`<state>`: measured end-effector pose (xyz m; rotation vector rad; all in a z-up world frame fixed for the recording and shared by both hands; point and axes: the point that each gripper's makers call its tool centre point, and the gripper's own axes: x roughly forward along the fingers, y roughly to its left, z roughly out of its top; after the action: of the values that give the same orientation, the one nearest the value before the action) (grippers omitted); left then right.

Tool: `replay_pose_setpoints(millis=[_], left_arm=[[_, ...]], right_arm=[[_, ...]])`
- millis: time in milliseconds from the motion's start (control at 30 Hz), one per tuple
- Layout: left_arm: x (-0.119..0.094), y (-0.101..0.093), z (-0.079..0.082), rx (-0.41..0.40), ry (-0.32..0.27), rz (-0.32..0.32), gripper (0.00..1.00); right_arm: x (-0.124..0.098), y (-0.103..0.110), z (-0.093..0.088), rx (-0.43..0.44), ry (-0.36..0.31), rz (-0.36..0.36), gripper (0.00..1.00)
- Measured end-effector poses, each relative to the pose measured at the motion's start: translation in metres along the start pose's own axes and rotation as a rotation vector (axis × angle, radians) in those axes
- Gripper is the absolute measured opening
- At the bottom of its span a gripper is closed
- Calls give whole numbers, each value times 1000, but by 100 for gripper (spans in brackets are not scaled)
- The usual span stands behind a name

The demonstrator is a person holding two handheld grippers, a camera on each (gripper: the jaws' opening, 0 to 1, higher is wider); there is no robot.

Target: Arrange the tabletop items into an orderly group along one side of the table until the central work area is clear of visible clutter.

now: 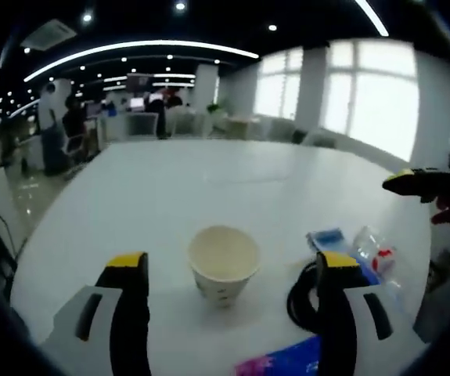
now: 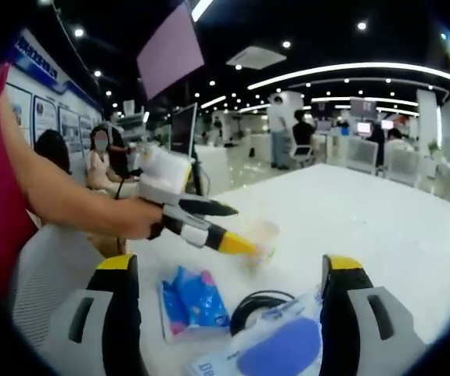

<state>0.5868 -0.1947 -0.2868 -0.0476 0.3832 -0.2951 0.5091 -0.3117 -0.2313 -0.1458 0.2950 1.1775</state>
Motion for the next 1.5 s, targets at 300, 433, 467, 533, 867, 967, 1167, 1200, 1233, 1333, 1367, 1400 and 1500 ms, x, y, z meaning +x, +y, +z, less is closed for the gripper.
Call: replay_pose_setpoints(millis=[300,433,467,533,867,967,1167,1200,1233,1333,1367,1400,1500], left_arm=[[-27,-24,25,48,-54,-57,84],[-39,-33,28,50,-64,-84,84],[-41,-35,29,54,-66,-89,84],[-47,-39,30,57,-70,-101,84],[-70,-66,37,106,-90,-175,84],[-76,-76,37,130,-91,-202,84],[-86,-88,34,142,-90,-241,84],[-87,-90,32,154,-86,-244,84],[-89,-92,32,158,-85,-250,83],[-94,-97,30,153,-81,-275,83],[-95,-98,29,155,-81,-277,83],[-97,-99,28,157,-80,-280,83],[-105,-104,23,169,-70,-301,82]], right_arm=[[-3,-1,3,4,-10,-6,96],[-4,1,4,2,-10,-6,96],[-5,1,4,2,-9,-7,96],[-5,2,4,1,-8,-7,96],[-15,3,6,-12,-2,-25,96],[-22,3,4,-14,5,-36,96],[-39,1,-3,-17,19,-67,96],[-42,0,-4,-14,20,-72,96],[-46,-1,-7,-12,23,-81,96],[-57,-3,-13,-9,37,-102,96],[-61,-3,-15,-6,39,-108,96],[-66,-4,-17,-2,41,-118,96],[-80,-7,-22,6,47,-148,96]])
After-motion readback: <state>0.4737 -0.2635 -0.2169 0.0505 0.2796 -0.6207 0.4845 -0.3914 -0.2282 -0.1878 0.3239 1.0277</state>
